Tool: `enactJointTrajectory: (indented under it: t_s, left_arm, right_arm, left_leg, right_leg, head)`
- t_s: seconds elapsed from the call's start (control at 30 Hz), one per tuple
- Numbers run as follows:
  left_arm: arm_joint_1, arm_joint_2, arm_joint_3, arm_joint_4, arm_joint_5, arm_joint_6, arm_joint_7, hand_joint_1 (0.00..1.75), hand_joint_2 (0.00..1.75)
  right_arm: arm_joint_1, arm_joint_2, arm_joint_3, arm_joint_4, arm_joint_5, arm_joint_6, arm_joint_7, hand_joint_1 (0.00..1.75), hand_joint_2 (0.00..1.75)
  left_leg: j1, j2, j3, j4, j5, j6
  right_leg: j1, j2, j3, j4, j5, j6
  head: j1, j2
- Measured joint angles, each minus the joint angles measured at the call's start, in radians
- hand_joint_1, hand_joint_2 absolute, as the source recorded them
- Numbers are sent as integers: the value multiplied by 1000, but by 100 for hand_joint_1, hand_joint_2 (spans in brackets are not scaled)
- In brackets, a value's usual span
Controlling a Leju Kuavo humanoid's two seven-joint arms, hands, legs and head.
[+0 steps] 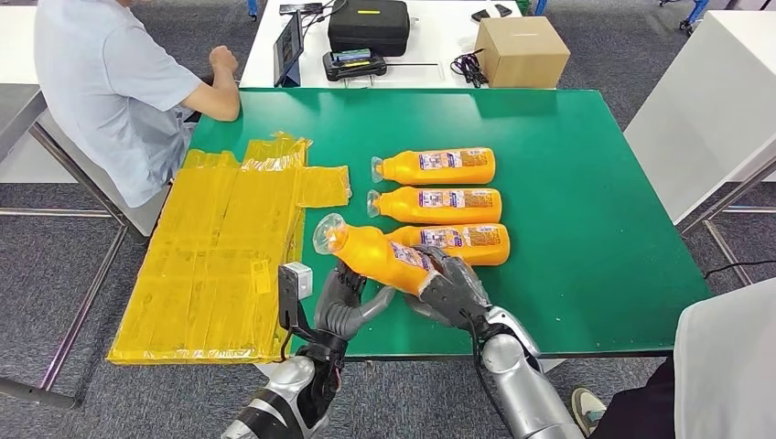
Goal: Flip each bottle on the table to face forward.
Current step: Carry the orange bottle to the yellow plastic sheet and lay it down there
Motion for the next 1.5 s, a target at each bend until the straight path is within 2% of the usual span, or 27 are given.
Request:
enactJointTrajectory:
  t_s: [0.13,0.27,0.57,0.73,0.77,0.87,0.9,0.93,1.03,1.1,1.17,1.2,1.5]
  left_arm:
    - [0,0,15,-25,-84,39,-32,0,175]
    - [3,0,40,-44,-99,23,-44,0,175]
    - [-10,-2,64,-21,43,-93,-39,0,175]
    - [-23,-3,63,10,89,-115,-36,0,175]
    - [-26,-3,62,17,97,-118,-35,7,175]
    - [-34,-3,62,35,118,-126,-33,137,175]
    - [-36,-3,62,39,122,-128,-35,175,175]
    - [-37,-3,62,42,125,-130,-38,175,175]
    - [-39,-3,65,47,118,-128,-60,175,175]
    - [-38,-3,69,42,97,-120,-77,175,175]
    - [-33,-3,75,30,62,-104,-91,175,175]
    - [-29,-3,78,20,42,-94,-96,175,175]
    - [31,-2,129,-134,-113,-37,-86,175,175]
  right_arm:
    - [0,9,27,-3,-2,3,6,175,175]
    - [-4,16,52,-3,-12,12,6,175,175]
    - [-32,23,103,12,-50,32,-2,175,175]
    - [-44,24,122,24,-53,31,-4,166,175]
    - [-46,24,126,26,-53,30,-5,161,175]
    - [-52,25,138,30,-56,29,-7,146,175]
    - [-54,25,140,31,-58,30,-8,140,175]
    - [-55,25,143,31,-61,31,-8,135,175]
    - [-59,26,152,34,-73,33,-8,98,175]
    - [-61,26,157,37,-82,33,-8,45,175]
    - [-61,27,159,39,-90,31,-8,6,175]
    - [-61,27,159,41,-93,30,-8,0,175]
    - [-43,28,153,49,-110,27,8,0,175]
  left_leg:
    - [0,0,0,0,0,0]
    - [0,0,0,0,0,0]
    - [0,0,0,0,0,0]
    - [0,-1,0,0,0,0]
    - [0,0,0,0,0,0]
    - [0,0,0,0,0,0]
    - [0,-1,0,0,0,0]
    - [0,-1,0,0,0,0]
    - [0,0,-1,0,0,0]
    - [0,-1,-1,0,0,0]
    - [0,-1,-1,0,0,0]
    - [0,-1,-1,0,0,0]
    - [0,-1,-1,0,0,0]
  right_leg:
    - [0,0,0,0,0,0]
    - [0,0,0,0,0,0]
    - [0,0,0,0,0,0]
    - [0,-1,0,0,0,0]
    - [0,-1,0,0,0,0]
    - [0,-1,0,0,0,0]
    - [0,-1,0,0,0,0]
    - [0,-1,0,0,0,0]
    - [0,-1,0,0,0,0]
    - [0,-1,0,0,0,0]
    - [0,-1,0,0,0,0]
    - [0,-1,0,0,0,0]
    - [0,-1,-1,0,0,0]
  head:
    - [0,0]
    - [0,0]
    - [0,0]
    - [0,0]
    - [0,0]
    - [0,0]
    - [0,0]
    - [0,0]
    - [0,0]
    - [0,0]
    - [0,0]
    - [0,0]
    - [0,0]
